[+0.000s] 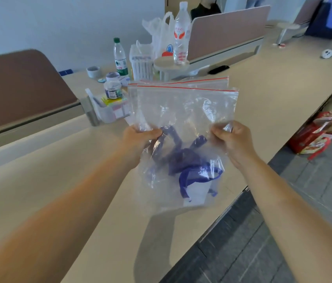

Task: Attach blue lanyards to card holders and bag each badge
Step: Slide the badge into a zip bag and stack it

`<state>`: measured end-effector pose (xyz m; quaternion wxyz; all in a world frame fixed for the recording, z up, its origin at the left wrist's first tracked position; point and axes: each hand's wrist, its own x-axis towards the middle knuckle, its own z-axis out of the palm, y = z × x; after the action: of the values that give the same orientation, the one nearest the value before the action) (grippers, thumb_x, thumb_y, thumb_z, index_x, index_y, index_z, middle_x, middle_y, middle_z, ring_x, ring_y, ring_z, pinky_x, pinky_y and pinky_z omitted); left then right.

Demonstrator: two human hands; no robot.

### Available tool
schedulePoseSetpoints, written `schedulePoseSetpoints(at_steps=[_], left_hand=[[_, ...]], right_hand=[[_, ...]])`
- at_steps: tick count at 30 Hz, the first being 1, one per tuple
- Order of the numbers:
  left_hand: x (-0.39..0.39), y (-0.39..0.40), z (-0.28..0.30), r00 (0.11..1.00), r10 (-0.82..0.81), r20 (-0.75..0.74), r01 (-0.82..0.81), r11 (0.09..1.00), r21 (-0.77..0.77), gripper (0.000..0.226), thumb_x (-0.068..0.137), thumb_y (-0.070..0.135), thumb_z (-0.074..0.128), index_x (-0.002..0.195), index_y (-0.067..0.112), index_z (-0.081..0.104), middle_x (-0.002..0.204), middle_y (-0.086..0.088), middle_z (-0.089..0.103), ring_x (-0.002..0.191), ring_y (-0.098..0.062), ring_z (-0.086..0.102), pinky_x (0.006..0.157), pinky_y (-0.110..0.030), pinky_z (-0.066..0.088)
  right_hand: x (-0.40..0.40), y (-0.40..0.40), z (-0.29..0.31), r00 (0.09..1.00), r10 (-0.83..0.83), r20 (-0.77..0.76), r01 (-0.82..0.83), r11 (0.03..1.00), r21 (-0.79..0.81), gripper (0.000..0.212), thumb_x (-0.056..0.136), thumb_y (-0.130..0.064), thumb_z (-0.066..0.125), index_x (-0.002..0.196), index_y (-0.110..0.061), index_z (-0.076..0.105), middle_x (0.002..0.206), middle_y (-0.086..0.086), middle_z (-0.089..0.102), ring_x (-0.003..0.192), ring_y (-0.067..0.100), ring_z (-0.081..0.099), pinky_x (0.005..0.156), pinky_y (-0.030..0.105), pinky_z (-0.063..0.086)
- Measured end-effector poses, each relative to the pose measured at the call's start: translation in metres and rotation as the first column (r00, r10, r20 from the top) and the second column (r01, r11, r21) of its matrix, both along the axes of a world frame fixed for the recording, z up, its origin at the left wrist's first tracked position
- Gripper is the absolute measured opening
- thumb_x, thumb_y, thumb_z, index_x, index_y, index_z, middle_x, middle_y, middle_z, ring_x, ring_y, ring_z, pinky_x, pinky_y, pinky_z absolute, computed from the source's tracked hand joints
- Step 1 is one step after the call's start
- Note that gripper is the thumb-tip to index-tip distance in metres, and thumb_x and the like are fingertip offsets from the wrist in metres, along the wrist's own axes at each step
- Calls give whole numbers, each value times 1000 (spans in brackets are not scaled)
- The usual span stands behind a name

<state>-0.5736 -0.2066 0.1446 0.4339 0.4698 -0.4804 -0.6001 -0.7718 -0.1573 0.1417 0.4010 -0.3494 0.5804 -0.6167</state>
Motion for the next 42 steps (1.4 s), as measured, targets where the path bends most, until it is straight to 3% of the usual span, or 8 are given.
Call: schedulePoseSetpoints(at_steps=[4, 11, 27, 31, 35, 42], left_hand=[[-33, -12, 3, 1000, -1, -20, 1, 1000, 1, 18, 80, -6, 59, 67, 7, 59, 40, 7, 61, 38, -2, 57, 42, -10, 45], [-77, -49, 1, 997, 30, -70, -28, 999, 38, 16, 79, -2, 61, 68, 9, 61, 44, 6, 63, 42, -5, 60, 49, -14, 48], [-194, -105, 26, 968, 233, -93, -235, 972, -9, 21, 82, -5, 57, 66, 10, 59, 41, 9, 61, 40, -1, 58, 44, -11, 49], [-217, -95, 17, 938, 342, -53, -344, 938, -38, 21, 81, -6, 57, 65, 8, 59, 40, 9, 60, 39, -2, 58, 44, -12, 48], [-238, -75, 6, 881, 470, -49, -472, 880, -47, 23, 81, -7, 57, 64, 9, 59, 40, 8, 60, 39, -1, 57, 44, -11, 47], [-252, -55, -11, 813, 583, 2, -582, 812, 31, 27, 81, -4, 58, 57, 8, 62, 36, 7, 57, 35, -1, 55, 40, -10, 45]], right_hand=[[-31, -10, 1, 1000, -10, 23, 10, 1000, 1, 21, 81, 2, 61, 66, -13, 56, 39, -5, 59, 38, 3, 55, 48, 16, 50], [-76, -53, 8, 1000, 18, 2, -18, 1000, -2, 22, 82, 4, 58, 68, -12, 54, 37, -7, 58, 36, 1, 55, 41, 13, 48], [-197, -155, 33, 972, 228, -63, -231, 972, -35, 20, 80, 6, 59, 70, -11, 58, 37, -10, 57, 35, 1, 53, 41, 12, 46], [-220, -169, 25, 941, 336, -41, -337, 941, -27, 26, 79, 9, 59, 63, -12, 56, 45, -6, 58, 35, 2, 52, 43, 15, 50], [-238, -176, 17, 877, 479, -28, -479, 878, 2, 24, 79, 10, 58, 67, -10, 57, 39, -8, 58, 36, 1, 53, 43, 14, 50], [-243, -185, 0, 778, 628, -10, -623, 774, 108, 23, 81, 10, 56, 67, -9, 56, 61, 6, 52, 46, 9, 52, 44, 14, 48]])
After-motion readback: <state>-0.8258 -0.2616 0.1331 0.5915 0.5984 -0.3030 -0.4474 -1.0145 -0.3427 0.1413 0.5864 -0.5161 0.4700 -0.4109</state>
